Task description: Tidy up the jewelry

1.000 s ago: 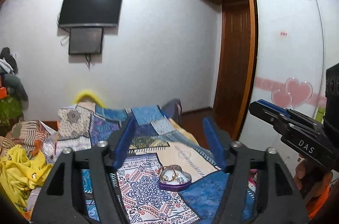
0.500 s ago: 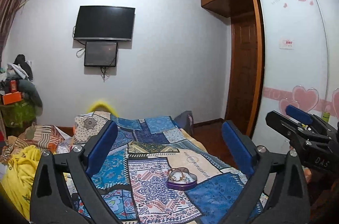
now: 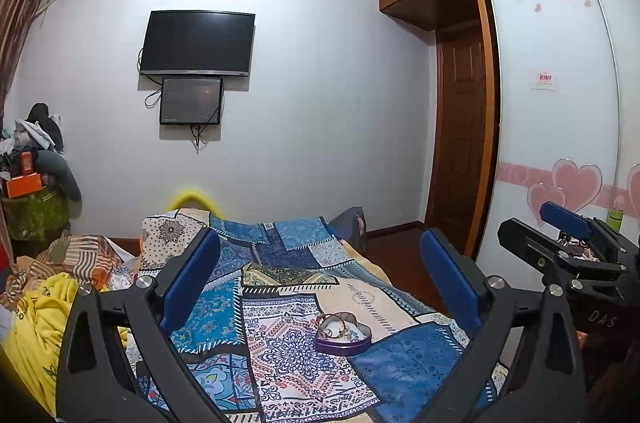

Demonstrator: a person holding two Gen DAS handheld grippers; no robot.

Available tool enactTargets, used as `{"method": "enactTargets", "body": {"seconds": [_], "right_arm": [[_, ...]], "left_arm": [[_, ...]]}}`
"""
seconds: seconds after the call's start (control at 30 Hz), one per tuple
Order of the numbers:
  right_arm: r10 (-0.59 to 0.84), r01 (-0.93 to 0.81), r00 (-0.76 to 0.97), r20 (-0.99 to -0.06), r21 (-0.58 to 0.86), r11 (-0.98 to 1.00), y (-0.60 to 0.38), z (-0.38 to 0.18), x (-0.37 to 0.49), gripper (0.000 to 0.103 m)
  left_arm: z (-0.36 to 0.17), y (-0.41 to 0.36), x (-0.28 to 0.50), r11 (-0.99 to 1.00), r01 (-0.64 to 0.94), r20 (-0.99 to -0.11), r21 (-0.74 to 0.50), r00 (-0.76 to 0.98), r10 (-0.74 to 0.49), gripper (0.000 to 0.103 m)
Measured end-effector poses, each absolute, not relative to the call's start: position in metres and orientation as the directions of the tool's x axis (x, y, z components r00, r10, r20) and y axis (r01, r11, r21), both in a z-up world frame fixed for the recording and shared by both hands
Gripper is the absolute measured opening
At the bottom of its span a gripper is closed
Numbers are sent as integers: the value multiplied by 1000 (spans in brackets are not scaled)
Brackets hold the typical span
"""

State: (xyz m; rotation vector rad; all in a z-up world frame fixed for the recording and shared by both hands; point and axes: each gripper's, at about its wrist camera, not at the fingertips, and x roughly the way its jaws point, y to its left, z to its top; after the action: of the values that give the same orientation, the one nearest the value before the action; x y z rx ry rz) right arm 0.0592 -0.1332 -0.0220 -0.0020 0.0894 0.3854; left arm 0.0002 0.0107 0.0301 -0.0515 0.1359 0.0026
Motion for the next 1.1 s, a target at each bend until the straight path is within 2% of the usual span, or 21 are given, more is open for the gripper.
{"method": "enactTargets", "body": {"seconds": [1.1], "right_arm": [[376,-376,919,-120,28,926,-139,-20,57,91]], "left_arm": [[27,8,11,998,14,-164,-66,986,-25,101]]}}
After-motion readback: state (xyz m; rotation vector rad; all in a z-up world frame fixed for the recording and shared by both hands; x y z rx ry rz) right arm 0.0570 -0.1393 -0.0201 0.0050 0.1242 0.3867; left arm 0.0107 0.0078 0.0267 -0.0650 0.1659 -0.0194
